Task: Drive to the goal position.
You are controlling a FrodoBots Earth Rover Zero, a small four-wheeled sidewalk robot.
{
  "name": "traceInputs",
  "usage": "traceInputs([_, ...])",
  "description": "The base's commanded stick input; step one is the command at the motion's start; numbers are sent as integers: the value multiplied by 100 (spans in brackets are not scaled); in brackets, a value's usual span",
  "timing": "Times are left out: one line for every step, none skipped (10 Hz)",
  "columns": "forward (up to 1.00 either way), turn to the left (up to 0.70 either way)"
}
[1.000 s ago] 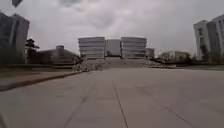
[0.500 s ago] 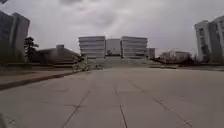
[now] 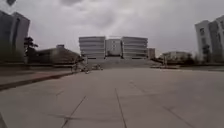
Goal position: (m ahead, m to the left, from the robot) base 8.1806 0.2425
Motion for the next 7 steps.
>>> traceInputs([70, -1])
traceInputs([70, -1])
traceInputs([70, -1])
traceInputs([70, -1])
traceInputs([70, -1])
traceInputs([70, -1])
traceInputs([70, -1])
